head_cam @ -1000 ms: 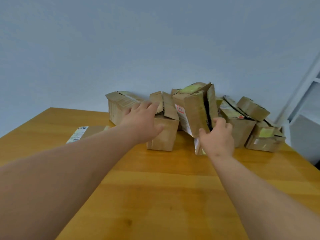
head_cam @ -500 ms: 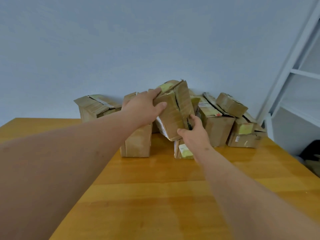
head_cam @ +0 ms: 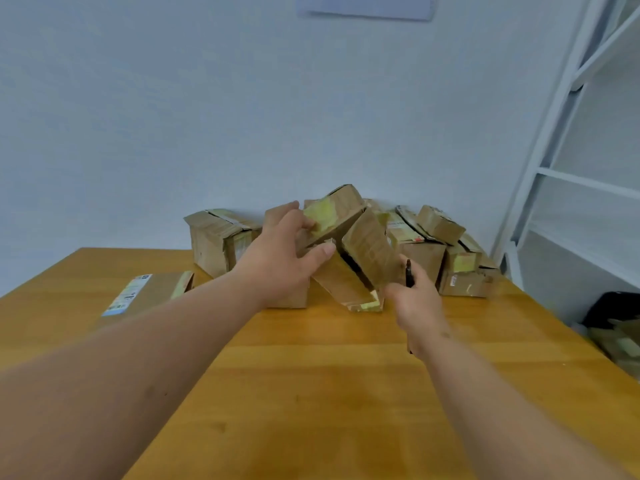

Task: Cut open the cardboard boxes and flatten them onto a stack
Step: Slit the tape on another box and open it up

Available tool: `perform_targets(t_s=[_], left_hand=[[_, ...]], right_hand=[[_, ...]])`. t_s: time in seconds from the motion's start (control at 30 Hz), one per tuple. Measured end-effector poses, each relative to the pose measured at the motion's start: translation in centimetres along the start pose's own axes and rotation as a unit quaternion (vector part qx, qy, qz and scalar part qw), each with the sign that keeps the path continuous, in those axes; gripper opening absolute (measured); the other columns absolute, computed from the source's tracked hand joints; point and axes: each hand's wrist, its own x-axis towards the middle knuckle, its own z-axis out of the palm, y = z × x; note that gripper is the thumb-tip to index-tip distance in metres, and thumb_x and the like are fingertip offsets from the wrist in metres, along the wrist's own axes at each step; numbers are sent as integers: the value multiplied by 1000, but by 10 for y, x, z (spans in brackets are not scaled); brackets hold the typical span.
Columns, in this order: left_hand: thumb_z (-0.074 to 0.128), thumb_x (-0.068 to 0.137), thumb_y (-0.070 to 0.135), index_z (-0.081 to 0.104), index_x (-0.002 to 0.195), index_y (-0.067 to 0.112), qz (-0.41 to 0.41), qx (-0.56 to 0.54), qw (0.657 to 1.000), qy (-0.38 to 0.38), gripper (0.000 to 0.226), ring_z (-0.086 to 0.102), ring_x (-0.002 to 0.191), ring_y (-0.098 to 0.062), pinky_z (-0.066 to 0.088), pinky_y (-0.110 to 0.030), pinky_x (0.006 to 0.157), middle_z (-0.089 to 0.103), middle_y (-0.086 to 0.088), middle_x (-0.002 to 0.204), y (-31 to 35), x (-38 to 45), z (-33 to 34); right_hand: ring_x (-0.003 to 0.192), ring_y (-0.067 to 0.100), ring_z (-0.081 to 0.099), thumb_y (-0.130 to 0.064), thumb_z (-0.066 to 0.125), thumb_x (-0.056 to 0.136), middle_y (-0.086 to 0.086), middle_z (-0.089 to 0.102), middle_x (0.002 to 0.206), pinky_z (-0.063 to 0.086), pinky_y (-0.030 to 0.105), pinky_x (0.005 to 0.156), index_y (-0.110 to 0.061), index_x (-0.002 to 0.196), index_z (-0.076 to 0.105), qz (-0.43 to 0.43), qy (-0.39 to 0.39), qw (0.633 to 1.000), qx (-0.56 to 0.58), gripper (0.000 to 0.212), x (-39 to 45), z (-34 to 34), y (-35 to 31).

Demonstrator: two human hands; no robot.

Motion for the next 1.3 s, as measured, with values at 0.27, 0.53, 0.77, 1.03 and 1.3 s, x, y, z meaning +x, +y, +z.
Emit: perform_targets(t_s=[0.27,0.53,0.77,1.03,1.3], left_hand=[[38,77,73,28,149,32,-69,-72,994,-38,84,39,119,-3,37,-28,96,36,17,138,-26,-99,-18],[55,97,42,51,128,34,-220,-184,956,-57,32,49,115,-8,39,-30,92,55,13,122,-62,-144,-20],[52,99,19,40,147,36,-258,-206,940,-91,52,47,125,-14,38,-44,110,49,14,140,-84,-151,-25],[60,95,39,29,151,39,-243,-236,939,-54,64,45,124,-16,38,-41,110,41,14,139,-88,-146,-33],[67,89,8,49,139,27,-212,-149,963,-75,57,46,126,-14,47,-31,92,47,5,137,-101,-148,-29]], right_hand=[[64,7,42,-1,50,90,2,61,116,32,20,53,-33,119,54,8,-43,998,-45,43,-63,7,27],[64,7,38,-27,56,97,-7,49,86,30,23,55,-29,126,53,36,-48,997,-46,29,-87,19,54],[70,6,42,-28,60,95,-5,62,102,32,22,58,-24,131,60,36,-85,992,-88,36,-94,30,51],[61,1,40,-8,62,87,-11,68,108,30,21,56,-27,102,67,22,-130,984,-119,26,-97,33,43],[63,4,41,-18,62,90,-8,65,94,31,21,57,-34,106,64,49,-135,982,-120,22,-97,36,48]])
